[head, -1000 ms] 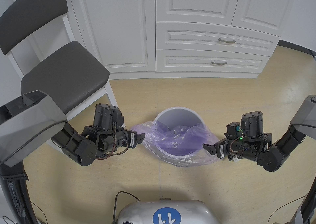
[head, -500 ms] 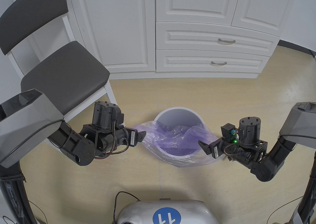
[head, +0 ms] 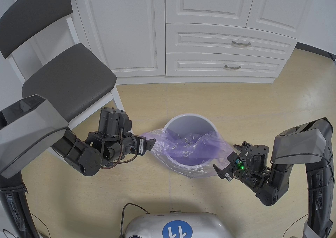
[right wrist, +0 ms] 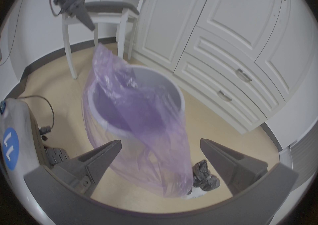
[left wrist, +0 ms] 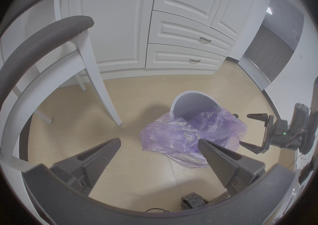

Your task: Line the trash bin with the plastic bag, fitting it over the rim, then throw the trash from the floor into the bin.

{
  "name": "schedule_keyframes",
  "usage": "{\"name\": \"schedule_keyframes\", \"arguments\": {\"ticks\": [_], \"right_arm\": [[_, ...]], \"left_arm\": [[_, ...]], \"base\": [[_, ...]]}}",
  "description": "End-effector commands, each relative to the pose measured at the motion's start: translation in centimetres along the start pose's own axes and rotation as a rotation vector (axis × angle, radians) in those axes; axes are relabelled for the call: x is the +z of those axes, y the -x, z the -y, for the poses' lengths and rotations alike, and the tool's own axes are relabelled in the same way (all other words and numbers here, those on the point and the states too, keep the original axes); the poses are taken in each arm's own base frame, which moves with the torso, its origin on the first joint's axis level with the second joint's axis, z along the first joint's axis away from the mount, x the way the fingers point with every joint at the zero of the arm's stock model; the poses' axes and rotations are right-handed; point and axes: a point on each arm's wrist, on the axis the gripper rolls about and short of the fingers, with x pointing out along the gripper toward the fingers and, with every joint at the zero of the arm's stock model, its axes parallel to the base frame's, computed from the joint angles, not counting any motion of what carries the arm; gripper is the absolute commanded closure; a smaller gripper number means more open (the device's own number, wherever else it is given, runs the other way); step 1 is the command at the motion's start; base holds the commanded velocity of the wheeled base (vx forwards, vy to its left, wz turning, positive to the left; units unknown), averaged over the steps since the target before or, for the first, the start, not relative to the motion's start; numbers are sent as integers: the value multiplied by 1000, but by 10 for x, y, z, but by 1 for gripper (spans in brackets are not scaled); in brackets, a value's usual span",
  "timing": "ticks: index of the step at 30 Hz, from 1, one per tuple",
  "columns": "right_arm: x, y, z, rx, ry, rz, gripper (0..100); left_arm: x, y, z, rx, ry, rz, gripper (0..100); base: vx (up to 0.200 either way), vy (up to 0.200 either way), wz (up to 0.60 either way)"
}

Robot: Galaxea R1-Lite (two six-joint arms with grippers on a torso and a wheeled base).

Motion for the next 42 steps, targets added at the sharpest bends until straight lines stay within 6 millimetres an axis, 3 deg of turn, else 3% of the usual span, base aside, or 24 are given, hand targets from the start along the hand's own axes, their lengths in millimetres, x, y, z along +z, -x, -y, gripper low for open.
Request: {"name": "schedule_keyframes", "arguments": {"ticks": [1, 5, 14, 27, 37, 42], "right_arm": [[-12, -1, 7, -18, -6, -27, 0], [-11, 5, 17, -40, -9, -31, 0], [-23, -11, 26, -89, 0, -53, 0], [-18, -34, 26, -171, -19, -25, 0], [23, -34, -3, -143, -197, 97, 0], [17, -43, -11, -134, -205, 94, 0]], "left_arm": [[0, 0, -1, 3, 2, 0, 0], [-1, -1, -1, 5, 2, -1, 0], [-1, -2, -1, 7, 2, 2, 0], [-1, -2, -1, 7, 3, 9, 0], [1, 0, -1, 6, 3, 15, 0], [1, -1, -1, 6, 3, 13, 0]], "base": [[0, 0, 0], [0, 0, 0], [0, 0, 0], [0, 0, 0], [0, 0, 0], [0, 0, 0]]}}
